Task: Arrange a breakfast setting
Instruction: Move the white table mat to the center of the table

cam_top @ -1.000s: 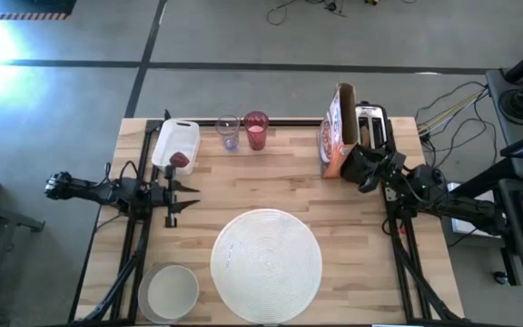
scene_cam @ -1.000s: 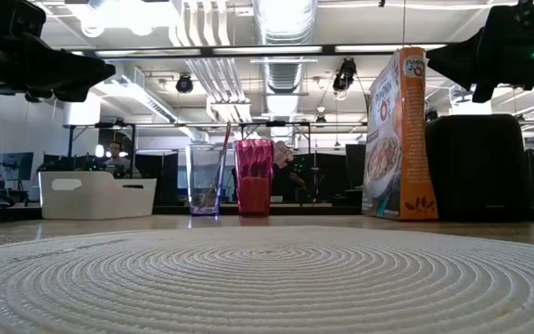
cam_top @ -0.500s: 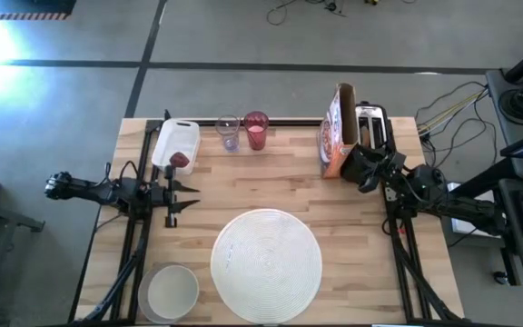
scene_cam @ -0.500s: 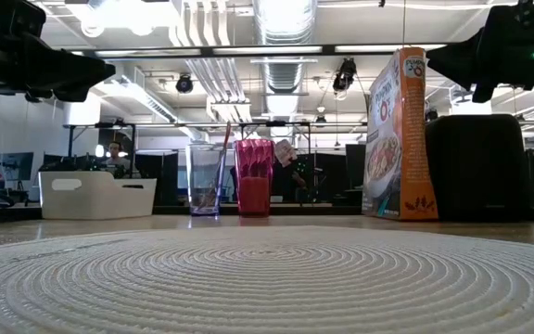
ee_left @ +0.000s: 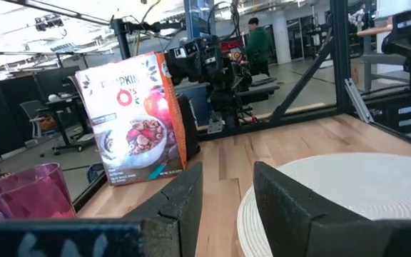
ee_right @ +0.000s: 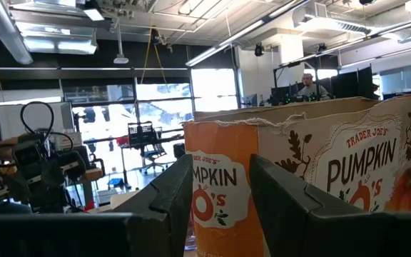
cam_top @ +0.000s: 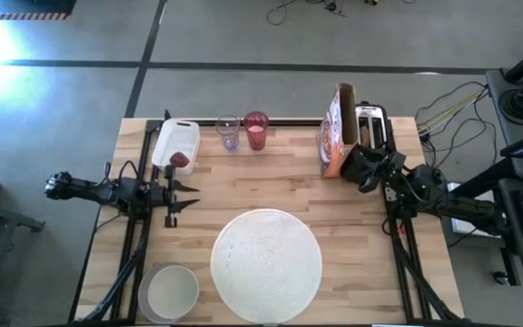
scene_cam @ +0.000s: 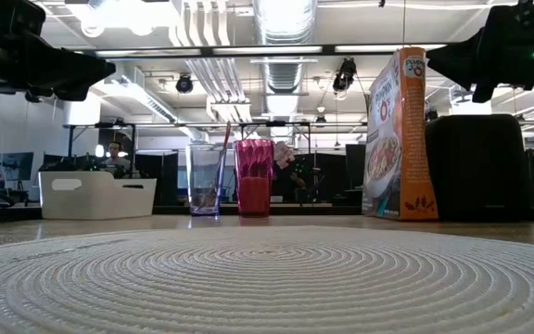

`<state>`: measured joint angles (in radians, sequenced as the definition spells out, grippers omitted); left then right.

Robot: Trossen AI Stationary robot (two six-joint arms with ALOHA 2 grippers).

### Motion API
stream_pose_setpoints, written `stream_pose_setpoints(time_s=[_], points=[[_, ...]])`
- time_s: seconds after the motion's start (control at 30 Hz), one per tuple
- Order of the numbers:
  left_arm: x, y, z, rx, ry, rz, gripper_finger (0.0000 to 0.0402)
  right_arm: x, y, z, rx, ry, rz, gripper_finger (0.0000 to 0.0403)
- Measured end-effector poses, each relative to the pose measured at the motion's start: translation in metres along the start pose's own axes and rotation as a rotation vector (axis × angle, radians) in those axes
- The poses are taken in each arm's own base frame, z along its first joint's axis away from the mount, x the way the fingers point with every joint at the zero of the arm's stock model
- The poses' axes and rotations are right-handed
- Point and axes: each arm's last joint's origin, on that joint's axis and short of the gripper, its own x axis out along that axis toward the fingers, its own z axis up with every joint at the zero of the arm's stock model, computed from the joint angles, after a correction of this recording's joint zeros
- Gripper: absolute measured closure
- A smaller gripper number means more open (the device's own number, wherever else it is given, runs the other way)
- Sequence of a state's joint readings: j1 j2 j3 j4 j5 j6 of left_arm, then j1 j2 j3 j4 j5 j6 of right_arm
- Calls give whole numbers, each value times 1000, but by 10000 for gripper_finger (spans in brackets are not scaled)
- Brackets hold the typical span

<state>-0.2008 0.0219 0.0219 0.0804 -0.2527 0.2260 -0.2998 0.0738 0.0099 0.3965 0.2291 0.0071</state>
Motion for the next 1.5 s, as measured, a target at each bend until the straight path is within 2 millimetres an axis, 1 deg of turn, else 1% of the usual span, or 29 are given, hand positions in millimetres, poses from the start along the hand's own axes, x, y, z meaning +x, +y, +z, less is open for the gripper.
stream_pose_setpoints(time_s=[0.67, 0.8, 0.93, 1.07, 1.17, 1.3, 1.5], points=[[0, 0, 2, -4, -17, 4, 292, 0, 0, 0, 0, 0, 0, 275], [0, 3, 5, 8, -40, 68, 292, 0, 0, 0, 0, 0, 0, 275], [0, 3, 5, 5, -43, 76, 292, 0, 0, 0, 0, 0, 0, 275], [0, 4, 9, -75, -77, 94, 292, 0, 0, 0, 0, 0, 0, 275], [-1, 7, 13, -149, -115, 160, 292, 0, 0, 0, 0, 0, 0, 275], [-2, 10, 12, -281, -114, 255, 292, 0, 0, 0, 0, 0, 0, 275], [-3, 12, 17, -303, -160, 267, 292, 0, 0, 0, 0, 0, 0, 275]])
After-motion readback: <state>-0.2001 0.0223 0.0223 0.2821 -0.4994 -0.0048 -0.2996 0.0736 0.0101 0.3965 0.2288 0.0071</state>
